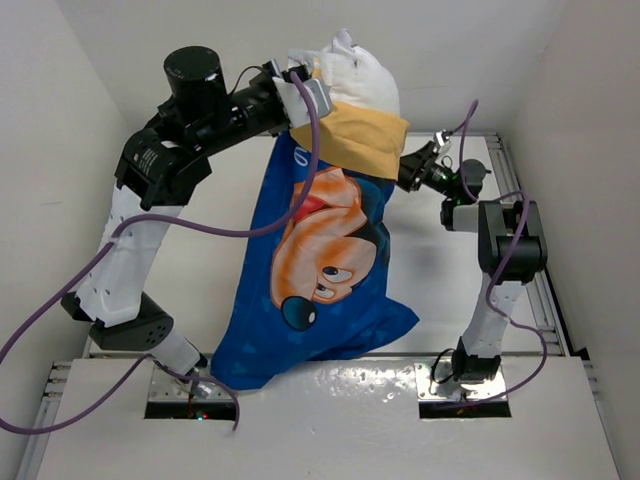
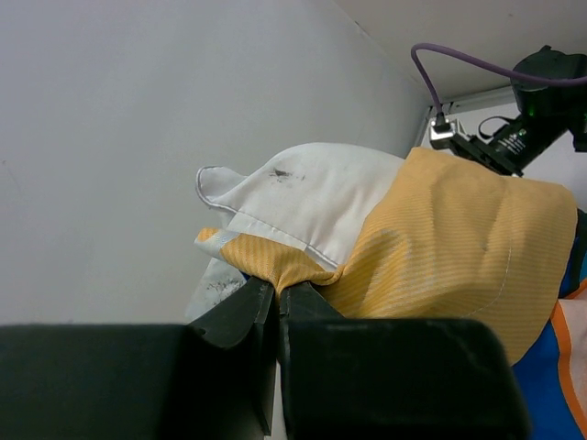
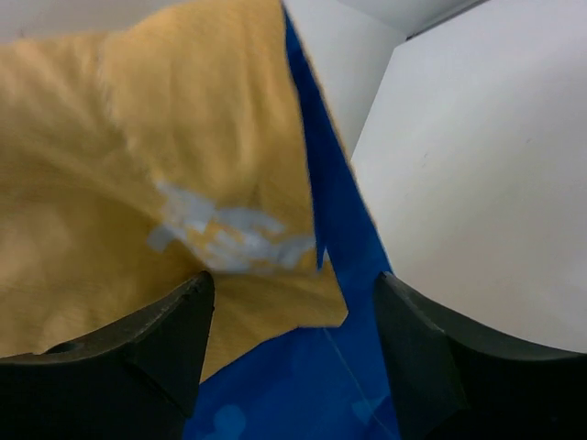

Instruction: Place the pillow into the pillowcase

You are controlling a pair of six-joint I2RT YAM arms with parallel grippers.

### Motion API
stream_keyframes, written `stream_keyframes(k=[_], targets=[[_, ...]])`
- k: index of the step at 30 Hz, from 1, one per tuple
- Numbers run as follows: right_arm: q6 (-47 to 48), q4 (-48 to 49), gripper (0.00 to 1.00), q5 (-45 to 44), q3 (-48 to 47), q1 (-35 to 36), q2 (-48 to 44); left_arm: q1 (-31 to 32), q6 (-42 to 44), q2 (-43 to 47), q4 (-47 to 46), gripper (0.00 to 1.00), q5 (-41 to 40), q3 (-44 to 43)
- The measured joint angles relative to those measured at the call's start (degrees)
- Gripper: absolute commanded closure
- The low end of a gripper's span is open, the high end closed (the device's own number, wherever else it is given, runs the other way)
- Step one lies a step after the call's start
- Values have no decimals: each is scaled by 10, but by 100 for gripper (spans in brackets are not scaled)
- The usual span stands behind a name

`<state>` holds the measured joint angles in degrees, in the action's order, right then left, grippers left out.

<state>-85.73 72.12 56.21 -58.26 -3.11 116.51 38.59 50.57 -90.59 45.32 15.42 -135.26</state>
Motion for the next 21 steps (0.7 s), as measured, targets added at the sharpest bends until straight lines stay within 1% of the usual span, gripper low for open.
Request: stream_keyframes(k=[2, 4, 7, 11, 14, 15, 16, 17, 18, 19, 20, 21], targets=[[3, 0, 63, 0, 10, 5, -8, 0, 0, 3, 0, 100, -2, 5], [5, 0, 90, 0, 20, 5, -20, 0, 1, 9, 0, 100, -6, 11], [2, -1, 100, -4, 24, 1, -45, 0, 1, 12, 2, 100, -10, 12], [5, 0, 100, -22, 50, -13, -101, 0, 2, 18, 4, 100, -13, 16], [11, 1, 100, -39, 74, -41, -142, 0, 3, 22, 4, 100, -17, 21], [12, 4, 99, -43, 77, -50, -150, 0, 4, 23, 4, 100, -19, 22], [12, 6, 64, -48, 78, -58, -155, 0, 4, 23, 4, 100, -20, 22], [8, 9, 47, -53, 78, -69, -156, 0, 5, 24, 4, 100, -20, 22], [5, 12, 36, -55, 78, -73, -155, 0, 6, 24, 5, 100, -20, 22], [-1, 14, 22, -55, 78, -78, -152, 0, 7, 24, 5, 100, -20, 22], [-4, 14, 2, -53, 77, -79, -147, 0, 10, 24, 5, 100, -20, 22], [-5, 14, 1, -51, 76, -79, -141, 0, 15, 24, 6, 100, -20, 22]])
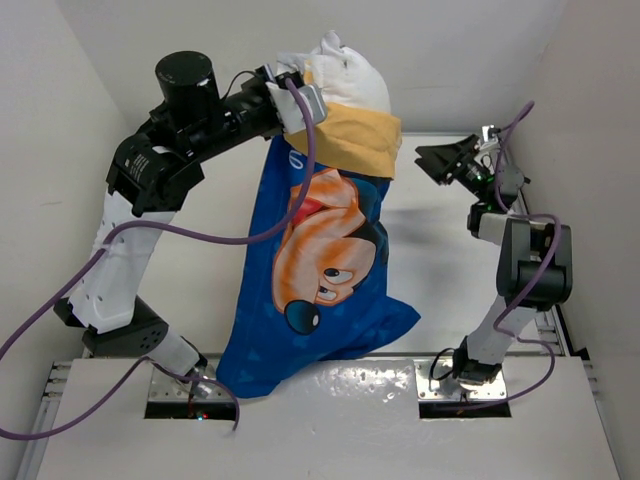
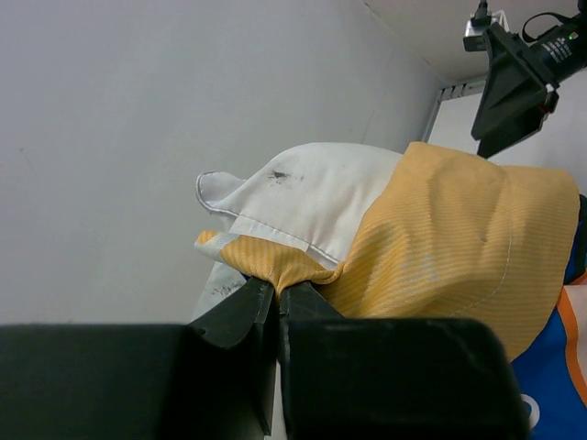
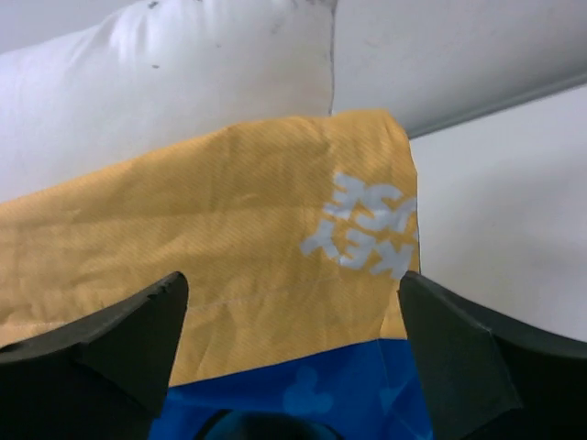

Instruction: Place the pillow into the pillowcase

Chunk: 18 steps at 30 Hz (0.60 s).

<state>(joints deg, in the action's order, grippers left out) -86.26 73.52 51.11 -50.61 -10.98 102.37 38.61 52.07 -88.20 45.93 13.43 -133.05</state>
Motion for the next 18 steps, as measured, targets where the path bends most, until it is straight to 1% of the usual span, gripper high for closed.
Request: stream_keyframes(k=[7, 13, 18], targets=[[13, 2, 1, 16, -1, 22, 48, 3, 23, 7, 5, 100, 0, 4], [17, -2, 1, 30, -25, 33, 122, 14, 31, 11, 4, 100, -2, 8], [19, -4, 1, 36, -36, 37, 141, 16, 31, 11, -3, 100, -13, 16]])
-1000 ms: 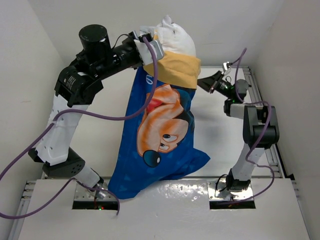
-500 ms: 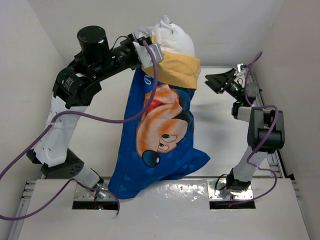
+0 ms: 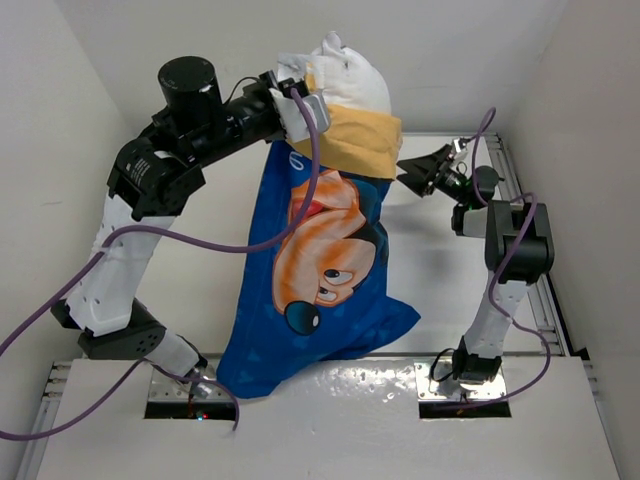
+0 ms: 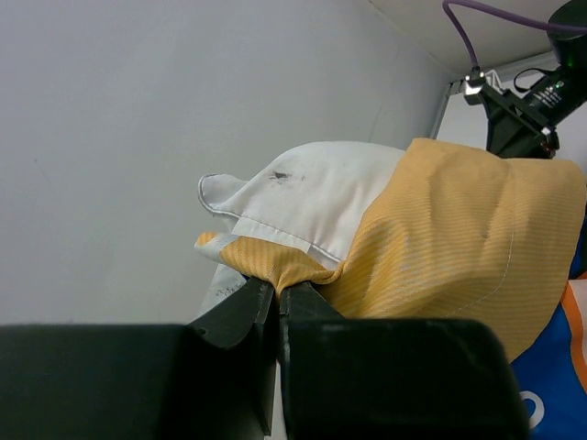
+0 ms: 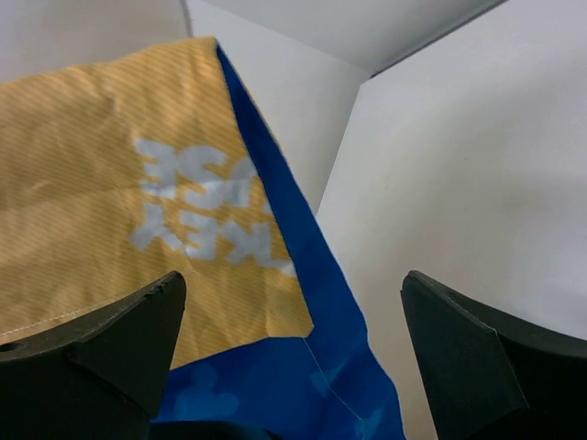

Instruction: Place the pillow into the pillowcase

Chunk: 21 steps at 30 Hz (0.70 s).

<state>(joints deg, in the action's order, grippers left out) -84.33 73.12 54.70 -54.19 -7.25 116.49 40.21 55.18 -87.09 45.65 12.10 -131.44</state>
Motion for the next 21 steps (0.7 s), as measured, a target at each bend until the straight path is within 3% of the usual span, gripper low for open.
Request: stream_keyframes(k=[21], targets=[[-23, 1, 4, 45, -41, 28, 32, 0, -2, 0, -17, 100, -30, 14]])
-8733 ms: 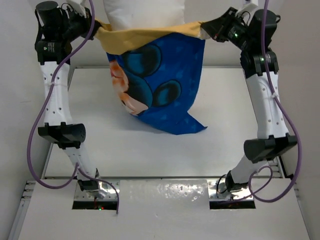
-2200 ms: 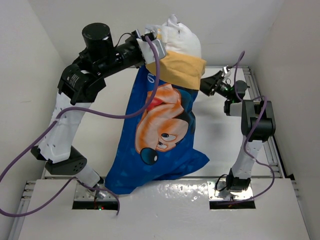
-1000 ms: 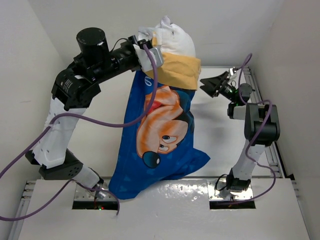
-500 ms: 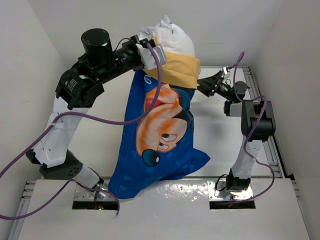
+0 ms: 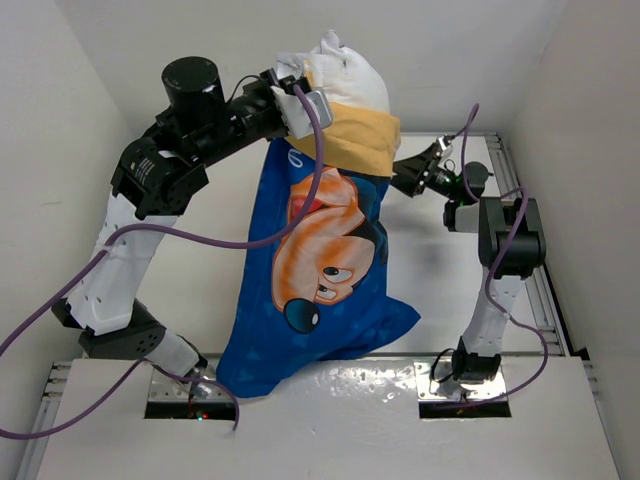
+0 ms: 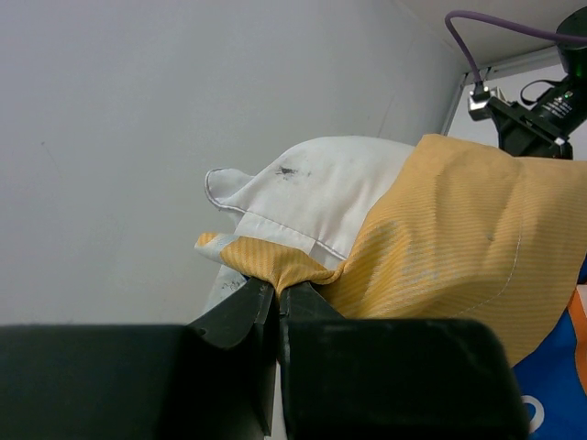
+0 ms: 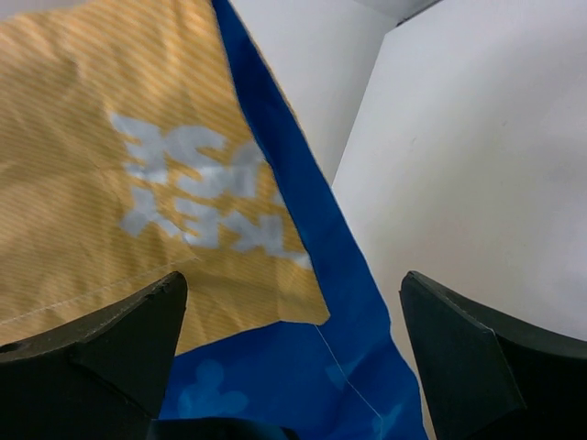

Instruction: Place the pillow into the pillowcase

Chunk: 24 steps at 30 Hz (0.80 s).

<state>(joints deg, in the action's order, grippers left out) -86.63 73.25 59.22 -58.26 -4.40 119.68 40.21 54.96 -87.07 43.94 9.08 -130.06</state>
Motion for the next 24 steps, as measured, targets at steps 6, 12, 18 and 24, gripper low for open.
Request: stream_keyframes(k=[6, 12, 18, 24], targets=[[-12, 1, 9, 2, -36, 2, 0, 0, 0, 0, 0, 100, -1, 0], [-43, 0, 25, 16, -77, 13, 0, 0, 0, 0, 0, 100, -2, 0], [-66, 2, 76, 28, -110, 28, -9, 0, 0, 1, -2, 100, -4, 4], [-67, 1, 100, 21, -108, 27, -47, 0, 0, 2, -4, 100, -6, 8]])
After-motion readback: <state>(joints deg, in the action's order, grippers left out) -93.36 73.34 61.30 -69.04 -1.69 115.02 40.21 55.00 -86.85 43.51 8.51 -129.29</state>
